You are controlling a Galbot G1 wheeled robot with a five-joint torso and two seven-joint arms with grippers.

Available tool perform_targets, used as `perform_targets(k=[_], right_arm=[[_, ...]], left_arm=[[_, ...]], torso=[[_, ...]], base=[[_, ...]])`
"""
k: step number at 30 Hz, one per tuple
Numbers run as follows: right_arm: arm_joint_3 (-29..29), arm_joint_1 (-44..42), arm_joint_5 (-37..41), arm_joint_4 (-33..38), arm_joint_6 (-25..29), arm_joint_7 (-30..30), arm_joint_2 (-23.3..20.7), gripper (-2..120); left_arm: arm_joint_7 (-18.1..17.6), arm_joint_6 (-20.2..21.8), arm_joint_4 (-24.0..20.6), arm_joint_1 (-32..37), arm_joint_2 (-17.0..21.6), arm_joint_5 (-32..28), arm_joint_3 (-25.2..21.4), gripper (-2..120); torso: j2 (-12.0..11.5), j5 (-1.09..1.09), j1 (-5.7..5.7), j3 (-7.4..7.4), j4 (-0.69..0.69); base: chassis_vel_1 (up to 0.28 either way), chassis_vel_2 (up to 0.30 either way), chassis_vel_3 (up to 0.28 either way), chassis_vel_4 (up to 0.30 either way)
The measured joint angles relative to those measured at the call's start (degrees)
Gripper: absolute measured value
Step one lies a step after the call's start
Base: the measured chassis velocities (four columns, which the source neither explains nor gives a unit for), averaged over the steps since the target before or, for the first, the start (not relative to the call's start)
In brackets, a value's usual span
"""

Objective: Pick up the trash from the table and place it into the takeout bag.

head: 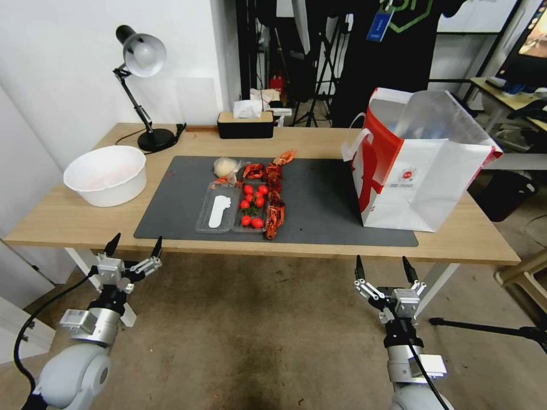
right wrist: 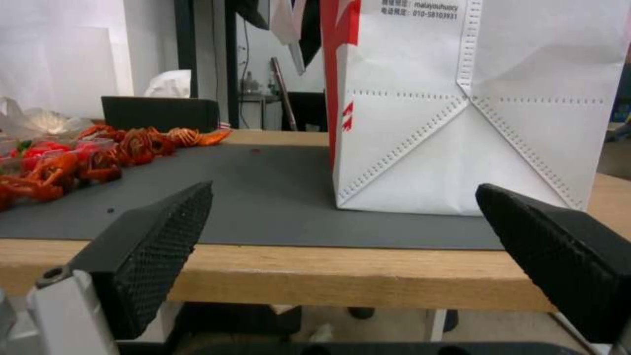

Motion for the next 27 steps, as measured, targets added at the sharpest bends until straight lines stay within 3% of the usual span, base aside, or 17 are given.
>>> perform_targets(k=[7,14,21,27], right_arm=[[-0.05,0.06,-0.01,-0.11,0.05,0.0,0.0,100],[-0.13,0.21,-0.03,-0.22,0.1,-0.01,0.02,100],[-0.03,-0.09,-0.22,-0.08,0.1,-0.01,0.2,100],[0.12,-0.11,-0.4,0.12,0.04,-0.01,0.5,100]], left_arm=[[0.15,-0.01,0.04,-0.11,0.32,-0.01,0.01,100],[-0.26,3.18,-0.95,-4.12,3.02,-0.37,2.2,100],[-1.31,9.55,-0.99,-15.1,7.75,-3.17,10.08,100],[-1.38,13.4,0.98,-22.19,9.61,-6.46,15.47,100]], torso=[[0.0,0.0,0.0,0.0,0.0],[0.0,0.0,0.0,0.0,0.01],[0.0,-0.01,0.0,0.0,-0.01],[0.0,-0.01,0.0,0.0,0.01]], base=[[0.0,0.0,0.0,0.0],[0.0,0.0,0.0,0.0],[0.0,0.0,0.0,0.0],[0.0,0.0,0.0,0.0]])
